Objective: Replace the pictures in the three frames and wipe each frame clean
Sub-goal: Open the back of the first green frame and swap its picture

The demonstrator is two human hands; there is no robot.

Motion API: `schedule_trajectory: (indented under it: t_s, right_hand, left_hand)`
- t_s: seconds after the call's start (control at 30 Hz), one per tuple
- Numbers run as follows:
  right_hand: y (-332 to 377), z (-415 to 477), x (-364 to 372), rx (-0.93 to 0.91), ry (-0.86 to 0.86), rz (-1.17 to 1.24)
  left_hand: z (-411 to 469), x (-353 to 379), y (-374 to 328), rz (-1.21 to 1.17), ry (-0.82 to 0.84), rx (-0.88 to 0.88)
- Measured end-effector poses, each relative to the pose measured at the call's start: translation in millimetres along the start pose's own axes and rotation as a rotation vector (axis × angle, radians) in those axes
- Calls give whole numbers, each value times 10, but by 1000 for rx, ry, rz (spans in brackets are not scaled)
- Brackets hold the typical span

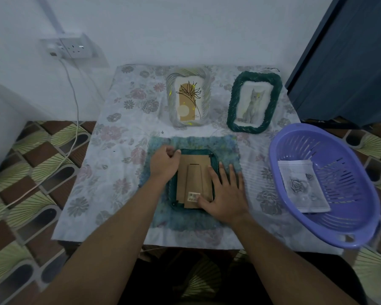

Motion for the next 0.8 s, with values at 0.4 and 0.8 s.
schedule_trajectory:
  t_s: [0.4,0.8]
  right_hand:
    - [1,-3,-9,11,31,-5]
    - [99,367,-407,337,-111,352]
  left_hand:
    - [-610,26,404,674,167,232]
    - [-646,18,435,665,137,251]
Point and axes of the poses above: each hand's wrist, its own z-axis towards the middle knuckle, its own x-axis out of the palm, y = z × x, the point moved 2 cm from there along z, towards the middle knuckle, and after that the axes turned 4 degrees about y, right-handed, at the moved point
